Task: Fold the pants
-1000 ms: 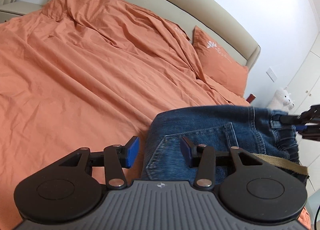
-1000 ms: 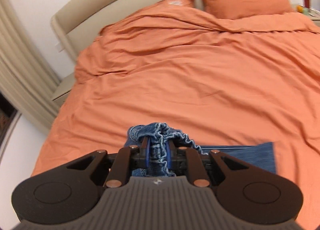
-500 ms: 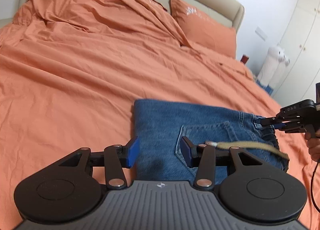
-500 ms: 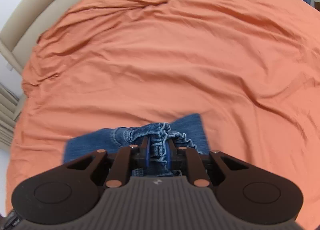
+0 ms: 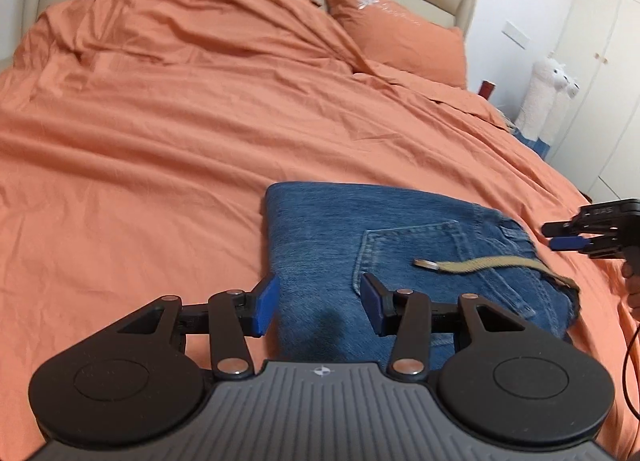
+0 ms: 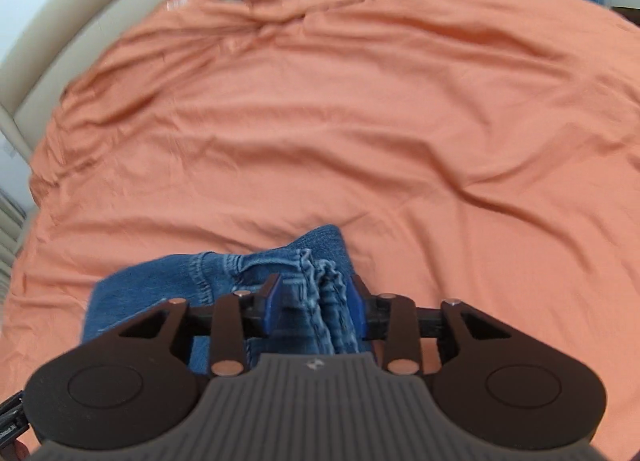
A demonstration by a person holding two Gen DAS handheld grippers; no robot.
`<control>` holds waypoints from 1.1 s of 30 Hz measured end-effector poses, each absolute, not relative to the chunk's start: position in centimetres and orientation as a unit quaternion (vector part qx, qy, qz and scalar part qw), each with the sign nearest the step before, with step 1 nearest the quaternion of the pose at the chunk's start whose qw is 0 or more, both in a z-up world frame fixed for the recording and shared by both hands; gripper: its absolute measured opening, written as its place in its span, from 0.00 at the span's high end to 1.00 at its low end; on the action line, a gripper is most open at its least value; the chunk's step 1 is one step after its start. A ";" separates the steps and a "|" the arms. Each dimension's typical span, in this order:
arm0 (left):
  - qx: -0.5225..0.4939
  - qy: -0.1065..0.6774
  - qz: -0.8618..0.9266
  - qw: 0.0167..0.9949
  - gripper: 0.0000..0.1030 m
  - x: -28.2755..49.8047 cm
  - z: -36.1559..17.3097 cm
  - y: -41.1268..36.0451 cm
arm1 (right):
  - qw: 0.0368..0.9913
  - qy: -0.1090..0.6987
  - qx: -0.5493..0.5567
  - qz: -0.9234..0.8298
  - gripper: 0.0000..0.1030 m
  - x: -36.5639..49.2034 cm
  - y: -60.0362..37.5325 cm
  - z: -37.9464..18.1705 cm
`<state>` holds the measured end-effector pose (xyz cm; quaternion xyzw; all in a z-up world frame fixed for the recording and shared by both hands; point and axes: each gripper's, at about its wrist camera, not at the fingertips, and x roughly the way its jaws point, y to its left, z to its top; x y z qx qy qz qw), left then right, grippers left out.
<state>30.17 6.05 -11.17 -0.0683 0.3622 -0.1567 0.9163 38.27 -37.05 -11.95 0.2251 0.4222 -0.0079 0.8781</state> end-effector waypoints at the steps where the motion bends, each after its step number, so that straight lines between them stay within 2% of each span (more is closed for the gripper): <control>1: -0.061 0.361 -0.162 0.916 0.49 29.7 -10.8 5.9 | 0.879 0.413 0.237 -0.011 0.68 36.8 -37.4 -11.5; 2: -0.051 0.360 -0.170 0.916 0.49 29.0 -10.4 5.9 | 0.880 0.405 0.249 -0.017 0.66 35.1 -37.7 -11.3; 4: -0.031 0.362 -0.183 0.914 0.48 27.9 -9.6 5.4 | 0.877 0.387 0.282 -0.030 0.54 31.8 -38.2 -11.1; 5: -0.018 0.363 -0.188 0.912 0.47 27.3 -9.2 5.2 | 0.874 0.378 0.303 -0.037 0.52 30.2 -38.4 -11.4; 11: 0.048 0.392 -0.206 0.895 0.38 23.7 -9.4 4.2 | 0.831 0.358 0.426 -0.033 0.52 24.5 -39.8 -15.1; 16: 0.103 0.445 -0.207 0.865 0.37 21.7 -12.0 3.2 | 0.804 0.367 0.468 -0.011 0.53 25.0 -39.7 -17.3; 21: 0.122 0.453 -0.153 0.870 0.39 22.1 -14.1 3.2 | 0.798 0.354 0.488 0.009 0.53 25.3 -39.9 -18.5; 24: 0.096 0.457 -0.149 0.872 0.49 22.8 -14.4 3.4 | 0.789 0.347 0.508 0.015 0.56 25.4 -40.3 -19.1; 26: 0.111 0.452 -0.151 0.872 0.68 22.7 -14.5 2.8 | 0.782 0.345 0.518 0.017 0.62 25.5 -40.5 -19.5; 27: 0.122 0.446 -0.152 0.874 0.72 22.3 -14.4 2.5 | 0.781 0.343 0.521 0.019 0.70 25.6 -40.5 -19.5; 28: 0.132 0.438 -0.147 0.877 0.75 22.0 -14.3 2.2 | 0.783 0.340 0.521 0.020 0.81 25.6 -40.6 -19.3; 29: 0.142 0.430 -0.140 0.880 0.78 21.8 -14.1 2.0 | 0.787 0.335 0.518 0.022 0.86 25.5 -40.6 -19.0; 33: 0.137 0.430 -0.115 0.885 0.81 21.6 -13.7 2.7 | 0.806 0.306 0.504 0.045 0.90 24.5 -40.4 -16.9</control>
